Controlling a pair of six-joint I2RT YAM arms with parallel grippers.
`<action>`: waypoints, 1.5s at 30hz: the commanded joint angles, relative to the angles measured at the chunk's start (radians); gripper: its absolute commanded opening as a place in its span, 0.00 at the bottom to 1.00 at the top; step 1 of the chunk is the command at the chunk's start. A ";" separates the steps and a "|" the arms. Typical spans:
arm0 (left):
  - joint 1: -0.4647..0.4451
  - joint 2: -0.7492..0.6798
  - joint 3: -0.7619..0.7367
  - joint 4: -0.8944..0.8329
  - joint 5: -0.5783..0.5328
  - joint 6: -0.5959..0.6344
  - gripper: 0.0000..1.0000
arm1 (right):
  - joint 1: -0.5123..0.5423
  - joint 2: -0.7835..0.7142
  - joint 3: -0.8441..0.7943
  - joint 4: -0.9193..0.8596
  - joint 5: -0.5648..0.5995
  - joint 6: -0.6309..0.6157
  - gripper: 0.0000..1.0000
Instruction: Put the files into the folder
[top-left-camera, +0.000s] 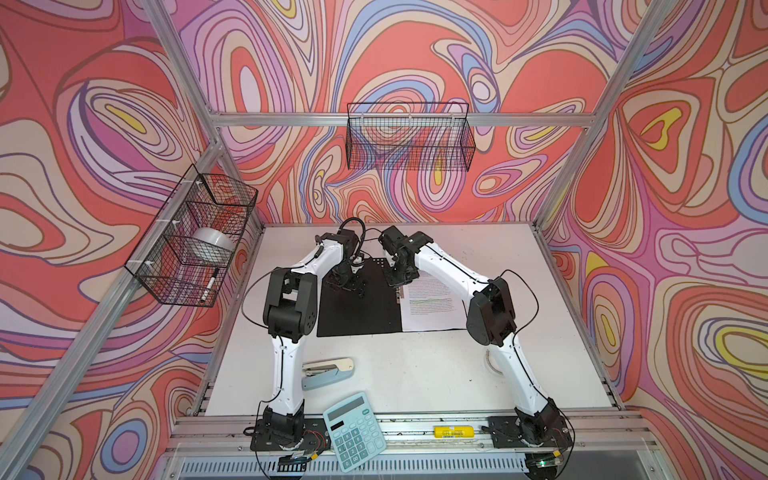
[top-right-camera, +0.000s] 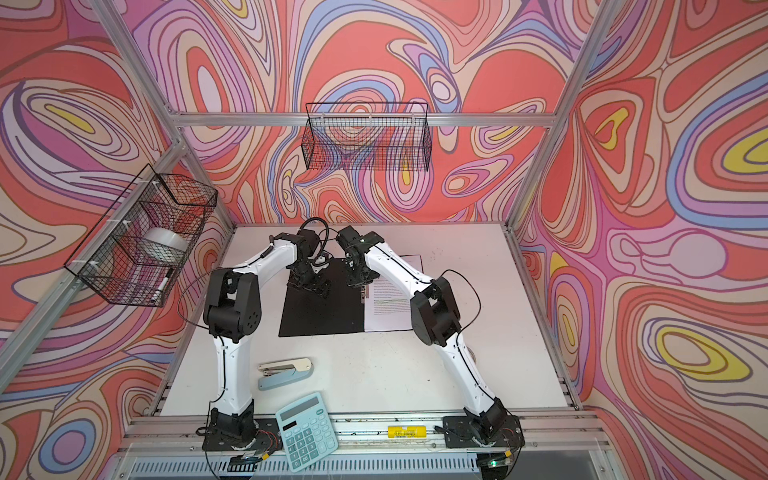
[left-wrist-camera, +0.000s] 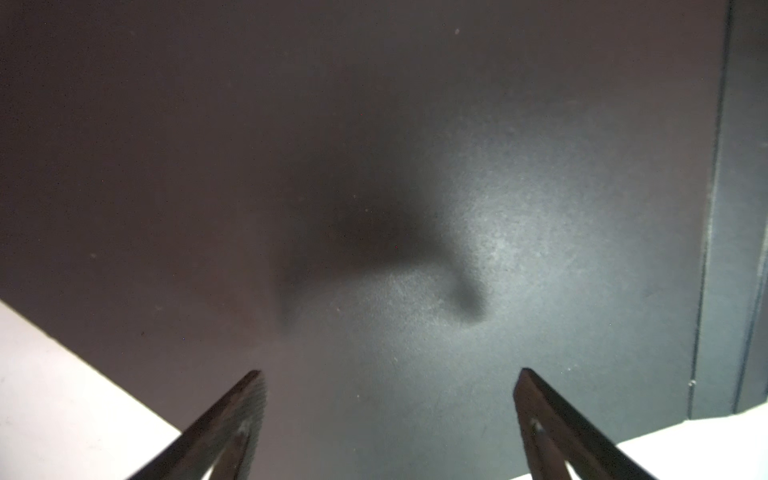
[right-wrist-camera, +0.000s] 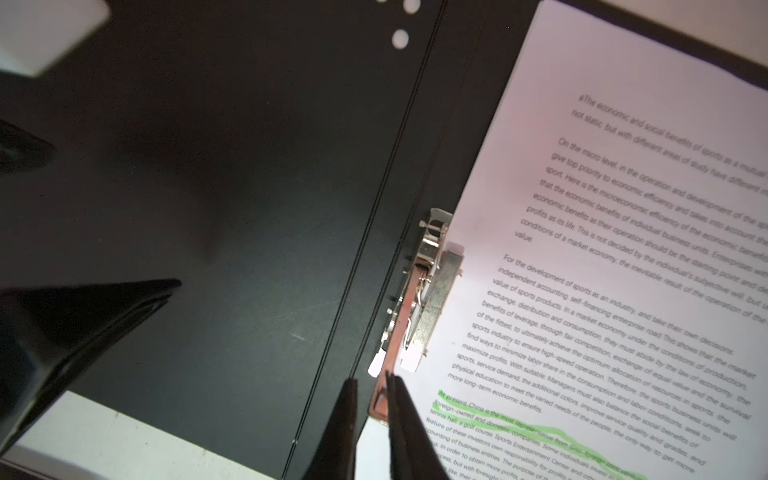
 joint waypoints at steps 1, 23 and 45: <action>0.007 0.017 -0.009 -0.014 0.010 -0.004 0.93 | -0.008 0.019 0.015 -0.006 -0.008 -0.007 0.15; 0.010 0.031 -0.015 -0.009 0.019 -0.002 0.93 | -0.009 0.039 0.013 -0.048 -0.008 -0.016 0.13; 0.010 0.058 0.018 -0.019 0.012 -0.007 0.93 | -0.009 0.033 -0.043 -0.080 -0.028 -0.008 0.11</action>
